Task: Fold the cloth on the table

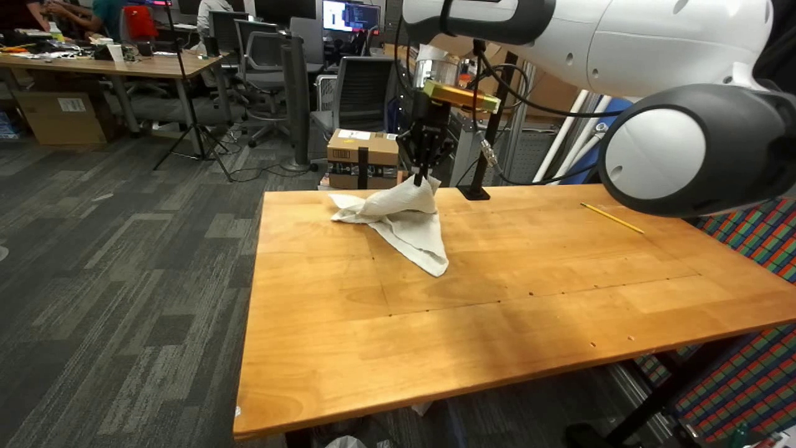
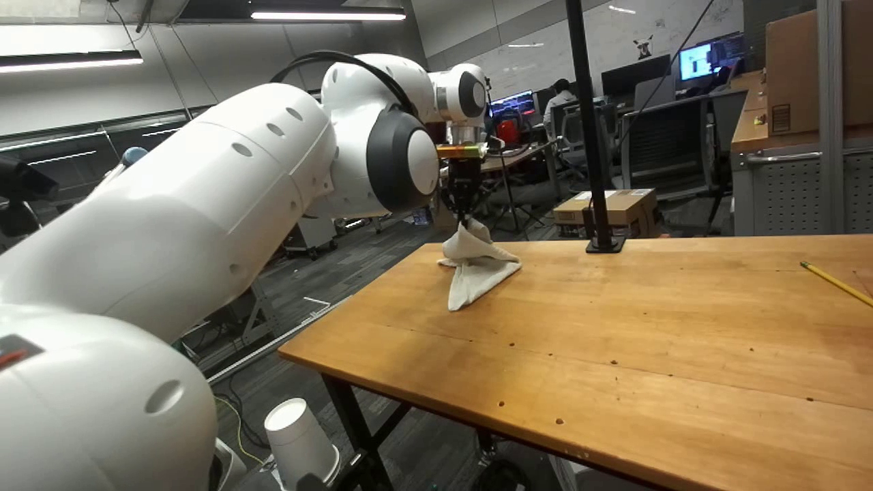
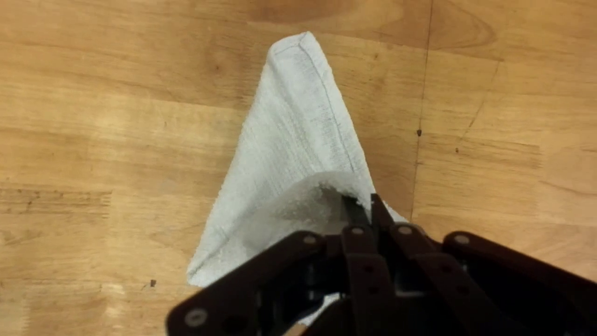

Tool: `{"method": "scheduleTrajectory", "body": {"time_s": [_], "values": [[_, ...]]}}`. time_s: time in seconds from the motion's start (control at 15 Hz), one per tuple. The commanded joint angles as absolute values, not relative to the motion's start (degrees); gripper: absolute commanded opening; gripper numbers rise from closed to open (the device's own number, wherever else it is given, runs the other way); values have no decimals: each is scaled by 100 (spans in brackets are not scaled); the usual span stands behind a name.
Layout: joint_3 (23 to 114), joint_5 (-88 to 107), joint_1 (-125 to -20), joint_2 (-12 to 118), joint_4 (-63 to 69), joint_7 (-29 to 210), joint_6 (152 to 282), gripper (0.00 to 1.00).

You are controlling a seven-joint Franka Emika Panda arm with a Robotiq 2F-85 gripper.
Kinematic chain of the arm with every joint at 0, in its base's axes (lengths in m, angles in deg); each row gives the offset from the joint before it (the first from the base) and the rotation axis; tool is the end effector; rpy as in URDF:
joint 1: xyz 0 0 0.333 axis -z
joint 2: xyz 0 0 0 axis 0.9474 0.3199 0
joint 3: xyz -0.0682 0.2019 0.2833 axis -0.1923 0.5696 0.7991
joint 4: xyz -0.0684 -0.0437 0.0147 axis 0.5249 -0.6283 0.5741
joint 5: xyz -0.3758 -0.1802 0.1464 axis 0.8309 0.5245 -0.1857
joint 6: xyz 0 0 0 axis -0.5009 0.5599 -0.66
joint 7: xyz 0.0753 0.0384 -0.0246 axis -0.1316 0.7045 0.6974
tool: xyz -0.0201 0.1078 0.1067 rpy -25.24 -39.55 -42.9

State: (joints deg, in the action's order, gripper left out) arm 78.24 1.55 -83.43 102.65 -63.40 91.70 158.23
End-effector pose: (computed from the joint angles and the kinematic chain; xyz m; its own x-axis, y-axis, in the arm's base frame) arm 0.8055 0.2235 0.3050 0.9410 0.1788 -0.2871 0.1428 -0.9795 -0.1419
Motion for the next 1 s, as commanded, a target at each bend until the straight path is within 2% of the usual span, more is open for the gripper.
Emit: {"method": "scheduleTrajectory", "body": {"time_s": [0.0, 0.93], "values": [[7976, -113, -8206, 10283, -6372, 9313, 15623, 2], [7996, -217, -7869, 10718, -6438, 9303, 15482, 2]]}}
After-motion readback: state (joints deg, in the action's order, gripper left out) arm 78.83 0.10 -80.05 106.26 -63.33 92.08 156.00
